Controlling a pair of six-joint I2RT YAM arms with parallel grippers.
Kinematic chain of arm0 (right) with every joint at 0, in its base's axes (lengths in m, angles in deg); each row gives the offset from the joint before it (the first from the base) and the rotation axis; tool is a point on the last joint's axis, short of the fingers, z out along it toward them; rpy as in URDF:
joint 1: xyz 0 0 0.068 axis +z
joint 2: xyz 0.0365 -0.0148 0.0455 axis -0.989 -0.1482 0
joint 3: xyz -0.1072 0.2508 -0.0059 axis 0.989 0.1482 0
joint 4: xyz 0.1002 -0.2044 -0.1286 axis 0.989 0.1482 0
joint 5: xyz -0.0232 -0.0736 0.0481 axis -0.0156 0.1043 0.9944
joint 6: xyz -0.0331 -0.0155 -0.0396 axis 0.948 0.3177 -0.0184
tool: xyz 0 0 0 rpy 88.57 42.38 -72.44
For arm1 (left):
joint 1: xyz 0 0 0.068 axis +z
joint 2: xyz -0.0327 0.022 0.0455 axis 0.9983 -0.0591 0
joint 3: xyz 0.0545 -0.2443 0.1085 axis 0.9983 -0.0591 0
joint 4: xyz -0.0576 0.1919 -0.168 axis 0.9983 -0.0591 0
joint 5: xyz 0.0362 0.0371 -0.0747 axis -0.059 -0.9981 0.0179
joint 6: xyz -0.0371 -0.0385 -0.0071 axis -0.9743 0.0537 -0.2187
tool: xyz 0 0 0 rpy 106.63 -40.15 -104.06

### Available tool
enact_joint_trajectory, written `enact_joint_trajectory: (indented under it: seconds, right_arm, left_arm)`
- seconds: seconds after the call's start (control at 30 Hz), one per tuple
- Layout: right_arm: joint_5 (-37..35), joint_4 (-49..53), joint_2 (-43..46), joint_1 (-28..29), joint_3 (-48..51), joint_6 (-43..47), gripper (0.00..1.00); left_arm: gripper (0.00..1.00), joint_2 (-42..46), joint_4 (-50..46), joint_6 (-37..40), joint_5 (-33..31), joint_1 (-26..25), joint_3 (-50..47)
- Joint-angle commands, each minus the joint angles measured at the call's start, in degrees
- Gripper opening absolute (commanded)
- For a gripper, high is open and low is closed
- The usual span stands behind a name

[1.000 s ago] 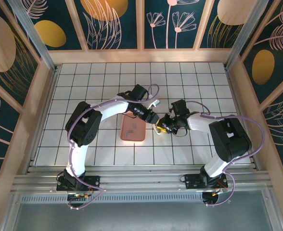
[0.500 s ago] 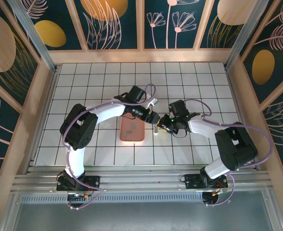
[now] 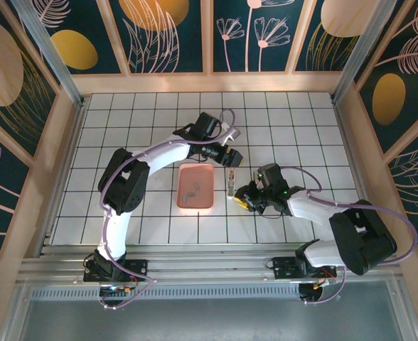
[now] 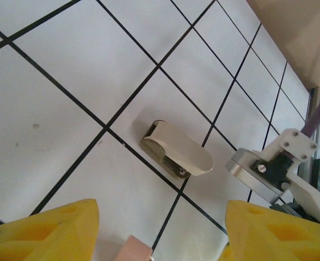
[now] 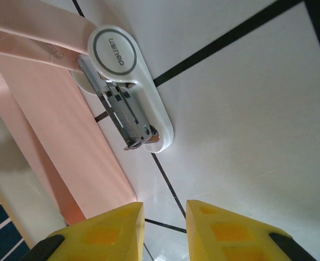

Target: Load the staples into the stapler

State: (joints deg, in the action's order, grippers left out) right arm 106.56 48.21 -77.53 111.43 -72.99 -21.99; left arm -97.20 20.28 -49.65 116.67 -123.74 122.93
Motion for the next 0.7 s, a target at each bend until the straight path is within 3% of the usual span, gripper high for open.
enact_joint_trajectory:
  seconds: [0.0,0.43,0.67]
  right_arm:
    - [2.45,-5.57,-1.41,0.46,0.48,-2.98,0.26]
    - [3.89,-12.13,-9.7,0.41,-0.47,-3.12,0.25]
    - [0.71,-8.86,-10.85,0.19,-2.13,-1.56,0.22]
  left_arm:
    - [0.62,-3.15,-3.04,3.09,3.89,0.02,2.55]
    - [0.59,-4.92,-4.75,6.15,9.83,-1.07,2.47]
    - [0.54,-3.9,-5.16,7.24,11.58,-1.11,1.33]
